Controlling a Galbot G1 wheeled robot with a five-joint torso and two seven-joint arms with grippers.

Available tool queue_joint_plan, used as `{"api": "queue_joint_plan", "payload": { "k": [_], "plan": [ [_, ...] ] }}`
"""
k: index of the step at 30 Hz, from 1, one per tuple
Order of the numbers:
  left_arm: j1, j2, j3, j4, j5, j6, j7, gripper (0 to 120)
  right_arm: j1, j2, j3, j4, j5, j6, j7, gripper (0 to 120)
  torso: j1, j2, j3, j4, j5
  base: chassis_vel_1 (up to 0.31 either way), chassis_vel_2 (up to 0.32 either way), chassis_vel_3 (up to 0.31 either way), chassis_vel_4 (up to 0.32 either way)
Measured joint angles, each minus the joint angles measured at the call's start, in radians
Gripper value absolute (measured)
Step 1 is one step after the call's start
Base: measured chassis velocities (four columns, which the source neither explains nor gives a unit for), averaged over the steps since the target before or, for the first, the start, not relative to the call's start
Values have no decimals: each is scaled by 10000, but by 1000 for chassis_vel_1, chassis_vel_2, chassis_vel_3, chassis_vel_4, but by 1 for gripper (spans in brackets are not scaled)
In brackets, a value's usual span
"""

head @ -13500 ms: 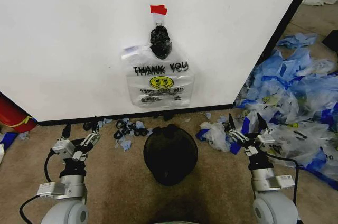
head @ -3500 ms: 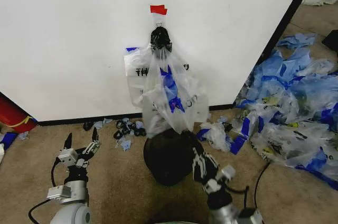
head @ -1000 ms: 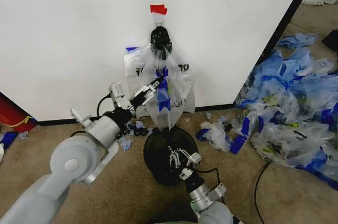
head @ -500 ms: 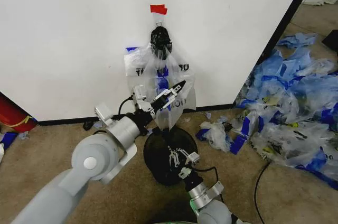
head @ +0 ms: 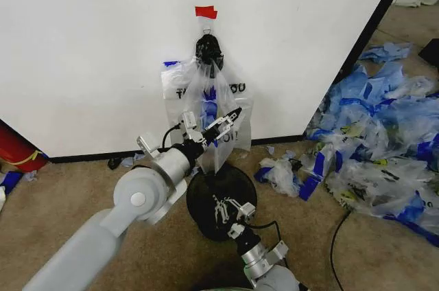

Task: Pick up the garbage bag from the wall and place it over the trash bin.

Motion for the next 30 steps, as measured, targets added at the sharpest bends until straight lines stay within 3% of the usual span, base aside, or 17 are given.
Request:
{"api": "queue_joint_plan", "payload": {
  "k": [9,30],
  "plan": [
    [-204,365,3,157,275,-50,30,98,-122,11,72,35,-27,33,-67,0,0,0,0,1,0,0,0,0,0],
    [642,826,-469,178,1075,-161,308,98,-117,52,1,83,-67,62,-126,0,0,0,0,1,0,0,0,0,0]
  ]
}}
